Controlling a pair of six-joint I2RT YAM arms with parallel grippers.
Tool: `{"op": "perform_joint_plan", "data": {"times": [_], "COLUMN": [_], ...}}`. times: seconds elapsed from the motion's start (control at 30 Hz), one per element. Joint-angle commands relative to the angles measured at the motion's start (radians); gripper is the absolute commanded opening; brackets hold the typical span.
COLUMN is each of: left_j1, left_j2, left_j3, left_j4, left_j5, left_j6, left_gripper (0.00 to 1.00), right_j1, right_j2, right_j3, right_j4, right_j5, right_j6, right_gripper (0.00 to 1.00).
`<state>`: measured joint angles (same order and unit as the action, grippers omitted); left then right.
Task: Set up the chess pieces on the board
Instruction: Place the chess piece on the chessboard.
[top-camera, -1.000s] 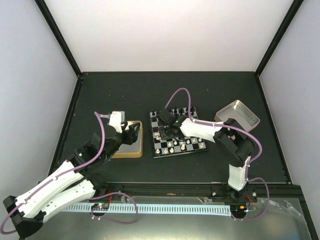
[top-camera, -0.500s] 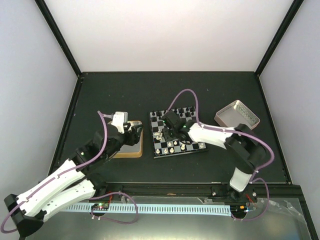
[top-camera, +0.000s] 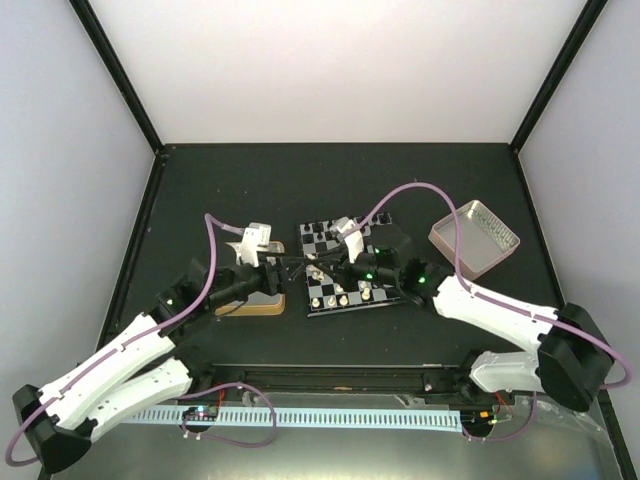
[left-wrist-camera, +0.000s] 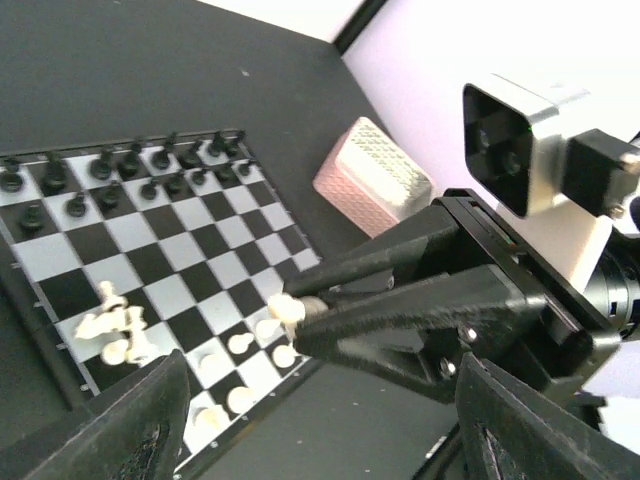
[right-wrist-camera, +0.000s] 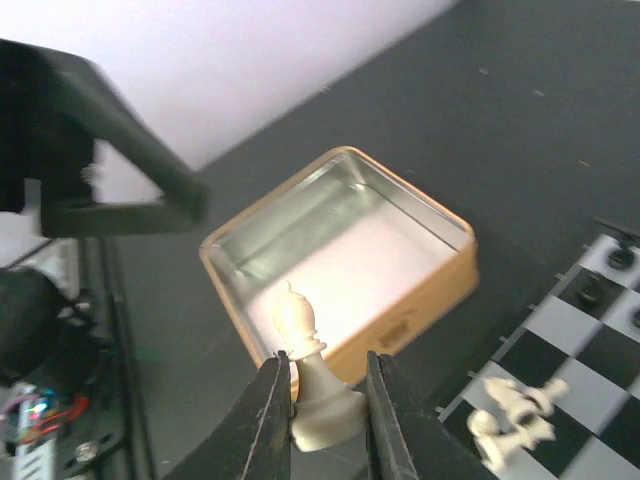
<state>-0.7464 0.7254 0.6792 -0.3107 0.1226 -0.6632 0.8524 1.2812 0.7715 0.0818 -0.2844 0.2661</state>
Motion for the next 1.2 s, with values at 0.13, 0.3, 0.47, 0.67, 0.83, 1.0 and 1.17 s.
{"op": "perform_joint_plan", "data": {"times": [0.13,0.3,0.47,0.67,0.83,1.0,1.17], "left_j1": [0.016,0.016,0.016,0.015,0.016,0.016,0.014], "left_j2": [0.048,0.072,0.093,0.100,0.097,0.116,0.221], "left_j3": [0.034,0.035,0.048,0.052,0.060,0.059,0.066], "left_j4": [0.144,0.174,0.191,0.187,0.117,0.019,-0.035], "left_j5": [0.176,0.200,0.264,0.284,0.181,0.009,0.008], "left_j6": [-0.054,-0.044,-0.051,-0.034,0.030,0.105,0.121], "left_gripper": [0.58,0.35,0.12,0.02,0.01,0.02,0.02], "right_j1": [0.007,0.005,0.006,0.006,0.006,0.004,0.005], "right_j2": [-0.115,-0.148,-0.158,-0.163,-0.171,-0.246,-0.324], "right_j3": [-0.061,-0.076,-0.080,-0.081,-0.080,-0.166,-0.193], "right_j4": [0.162,0.181,0.180,0.177,0.088,0.055,-0.052], "right_j5": [-0.212,-0.222,-0.212,-0.189,-0.092,0.042,0.343], "right_j6": [-0.003,0.004,0.005,0.021,0.047,0.090,0.173], "right_gripper": [0.16,0.16,0.16,0.21,0.51,0.60,0.61]}}
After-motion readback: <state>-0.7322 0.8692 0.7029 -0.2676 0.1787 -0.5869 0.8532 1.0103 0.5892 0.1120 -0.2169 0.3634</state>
